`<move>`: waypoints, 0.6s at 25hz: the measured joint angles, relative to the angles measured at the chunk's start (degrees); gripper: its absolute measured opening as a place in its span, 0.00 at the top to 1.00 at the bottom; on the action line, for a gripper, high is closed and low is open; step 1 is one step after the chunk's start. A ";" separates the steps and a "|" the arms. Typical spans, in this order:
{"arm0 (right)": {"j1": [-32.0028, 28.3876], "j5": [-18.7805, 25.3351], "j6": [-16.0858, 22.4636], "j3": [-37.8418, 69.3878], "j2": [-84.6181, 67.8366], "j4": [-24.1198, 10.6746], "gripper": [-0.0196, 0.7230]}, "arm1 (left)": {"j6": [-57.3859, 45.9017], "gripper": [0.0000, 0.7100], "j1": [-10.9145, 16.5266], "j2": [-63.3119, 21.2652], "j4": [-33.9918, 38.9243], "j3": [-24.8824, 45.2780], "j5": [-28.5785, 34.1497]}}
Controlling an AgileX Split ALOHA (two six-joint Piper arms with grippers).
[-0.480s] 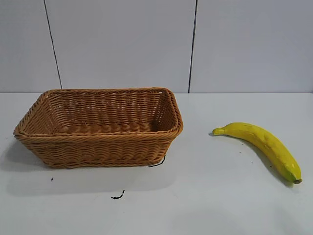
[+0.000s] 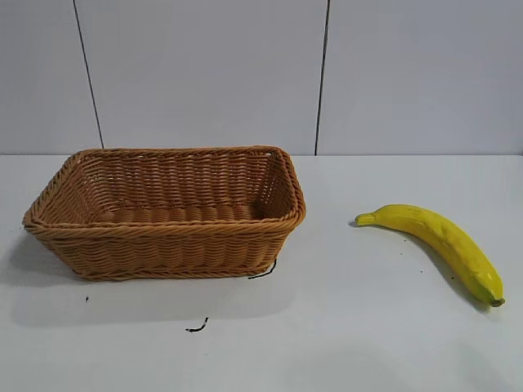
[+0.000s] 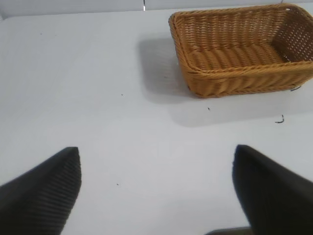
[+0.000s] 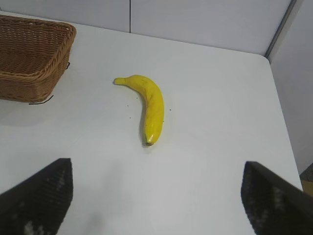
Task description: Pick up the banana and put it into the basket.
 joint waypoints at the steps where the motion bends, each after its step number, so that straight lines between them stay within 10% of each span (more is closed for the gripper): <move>1: 0.00 0.00 0.06 0.00 0.00 -0.08 0.12 | 0.00 0.11 0.00 0.00 0.00 0.00 0.00; 15: 0.00 -2.92 3.49 -14.52 31.26 -2.42 0.12 | 0.00 0.11 0.00 0.00 0.00 0.00 0.00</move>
